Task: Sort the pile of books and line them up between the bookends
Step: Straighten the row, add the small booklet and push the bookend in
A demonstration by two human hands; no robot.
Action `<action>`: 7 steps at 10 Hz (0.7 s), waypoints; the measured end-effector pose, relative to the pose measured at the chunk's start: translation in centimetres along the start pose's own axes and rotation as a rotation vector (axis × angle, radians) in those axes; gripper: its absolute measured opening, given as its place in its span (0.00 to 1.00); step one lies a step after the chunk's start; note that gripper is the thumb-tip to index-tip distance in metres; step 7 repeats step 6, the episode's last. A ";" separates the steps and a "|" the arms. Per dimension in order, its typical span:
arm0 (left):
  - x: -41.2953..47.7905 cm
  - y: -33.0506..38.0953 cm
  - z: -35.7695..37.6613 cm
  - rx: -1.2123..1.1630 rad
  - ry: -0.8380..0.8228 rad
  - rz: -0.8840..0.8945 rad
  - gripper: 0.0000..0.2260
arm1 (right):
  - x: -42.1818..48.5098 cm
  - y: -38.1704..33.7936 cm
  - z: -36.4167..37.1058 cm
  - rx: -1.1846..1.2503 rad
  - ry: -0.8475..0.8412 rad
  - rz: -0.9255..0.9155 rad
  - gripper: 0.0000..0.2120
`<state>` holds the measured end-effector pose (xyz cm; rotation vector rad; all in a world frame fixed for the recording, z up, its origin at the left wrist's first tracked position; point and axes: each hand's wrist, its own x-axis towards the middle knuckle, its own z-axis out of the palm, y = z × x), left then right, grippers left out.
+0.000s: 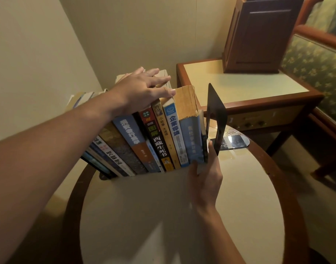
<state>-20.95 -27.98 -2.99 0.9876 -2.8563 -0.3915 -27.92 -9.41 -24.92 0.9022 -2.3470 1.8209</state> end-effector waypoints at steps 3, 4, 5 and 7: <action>-0.1 0.1 -0.1 -0.015 0.040 0.016 0.33 | -3.8 -3.5 2.8 0.094 -0.045 0.171 0.35; -0.3 0.0 0.3 0.009 0.034 0.019 0.32 | -4.5 -4.3 2.5 0.096 -0.162 0.223 0.34; -0.5 0.1 -0.2 -0.073 0.120 0.024 0.27 | -5.0 -5.8 0.1 0.123 -0.256 0.258 0.35; -4.2 1.2 0.5 -0.146 0.351 0.103 0.22 | -3.6 -8.2 -5.6 0.154 -0.224 0.173 0.21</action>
